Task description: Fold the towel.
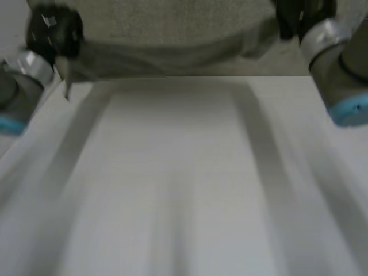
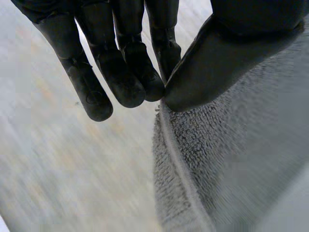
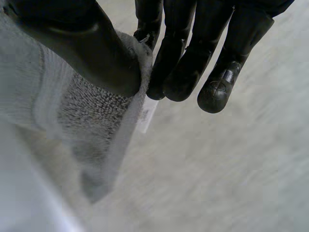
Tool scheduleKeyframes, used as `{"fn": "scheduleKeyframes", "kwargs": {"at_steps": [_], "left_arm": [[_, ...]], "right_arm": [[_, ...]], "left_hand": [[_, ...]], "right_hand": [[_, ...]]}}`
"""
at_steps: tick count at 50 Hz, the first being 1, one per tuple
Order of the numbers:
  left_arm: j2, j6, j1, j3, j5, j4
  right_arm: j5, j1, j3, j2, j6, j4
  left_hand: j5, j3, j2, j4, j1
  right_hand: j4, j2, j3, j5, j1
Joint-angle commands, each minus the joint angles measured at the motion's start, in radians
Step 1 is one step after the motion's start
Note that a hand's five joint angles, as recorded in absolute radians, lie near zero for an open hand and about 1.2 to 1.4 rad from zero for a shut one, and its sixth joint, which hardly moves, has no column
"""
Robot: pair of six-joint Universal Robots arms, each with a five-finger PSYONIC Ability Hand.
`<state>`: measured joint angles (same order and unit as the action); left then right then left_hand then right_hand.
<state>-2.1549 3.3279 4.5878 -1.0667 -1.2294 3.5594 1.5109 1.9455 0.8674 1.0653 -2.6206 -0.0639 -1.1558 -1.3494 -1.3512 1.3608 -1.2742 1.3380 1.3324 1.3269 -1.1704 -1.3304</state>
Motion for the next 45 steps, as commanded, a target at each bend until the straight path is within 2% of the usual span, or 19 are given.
{"fn": "scheduleKeyframes", "kwargs": {"at_steps": [1, 7, 13, 19, 20, 21, 22, 23, 34, 45], "left_arm": [[-0.048, 0.089, 0.013, -0.287, 0.065, 0.166], [-0.112, 0.231, 0.011, -0.398, 0.070, 0.199], [-0.154, 0.318, 0.010, -0.418, 0.068, 0.200], [-0.160, 0.323, 0.010, -0.414, 0.056, 0.211], [-0.160, 0.323, 0.010, -0.414, 0.053, 0.214], [-0.160, 0.323, 0.010, -0.414, 0.053, 0.214], [-0.160, 0.323, 0.010, -0.411, 0.050, 0.214], [-0.160, 0.323, 0.011, -0.409, 0.050, 0.214], [-0.192, 0.324, 0.014, -0.391, 0.048, 0.213], [-0.237, 0.324, 0.022, -0.360, 0.027, 0.187]], "right_arm": [[-0.040, -0.017, 0.354, 0.010, -0.030, -0.074], [-0.044, -0.032, 0.585, 0.001, -0.027, -0.178], [-0.046, -0.060, 0.674, 0.005, -0.027, -0.221], [-0.046, -0.098, 0.685, 0.053, -0.045, -0.225], [-0.046, -0.108, 0.687, 0.067, -0.052, -0.225], [-0.046, -0.108, 0.687, 0.067, -0.052, -0.225], [-0.044, -0.118, 0.687, 0.074, -0.058, -0.223], [-0.044, -0.128, 0.683, 0.076, -0.064, -0.223], [-0.041, -0.174, 0.664, 0.065, -0.137, -0.221], [-0.026, -0.172, 0.657, 0.042, -0.138, -0.223]], "left_hand": [[-0.066, -0.047, -0.045, 0.035, -0.122], [-0.066, -0.047, -0.045, 0.035, -0.122], [-0.066, -0.047, -0.045, 0.035, -0.122], [-0.066, -0.047, -0.045, 0.035, -0.122], [0.035, 0.054, 0.056, -0.066, -0.021], [0.036, 0.055, 0.057, -0.067, -0.020], [0.301, 0.320, 0.322, -0.331, 0.245], [0.472, 0.491, 0.493, -0.503, 0.416], [0.515, 0.534, 0.536, -0.545, 0.459], [0.515, 0.534, 0.536, -0.545, 0.459]], "right_hand": [[0.058, 0.064, 0.069, -0.051, -0.066], [0.058, 0.064, 0.069, -0.051, -0.066], [0.058, 0.064, 0.069, -0.051, -0.066], [0.058, 0.064, 0.069, -0.051, -0.066], [0.058, 0.064, 0.069, -0.051, -0.066], [0.058, 0.064, 0.069, -0.051, -0.066], [0.058, 0.064, 0.069, -0.051, -0.066], [0.058, 0.064, 0.069, -0.051, -0.066], [0.058, 0.064, 0.069, -0.051, -0.066], [0.058, 0.064, 0.069, -0.051, -0.066]]}}
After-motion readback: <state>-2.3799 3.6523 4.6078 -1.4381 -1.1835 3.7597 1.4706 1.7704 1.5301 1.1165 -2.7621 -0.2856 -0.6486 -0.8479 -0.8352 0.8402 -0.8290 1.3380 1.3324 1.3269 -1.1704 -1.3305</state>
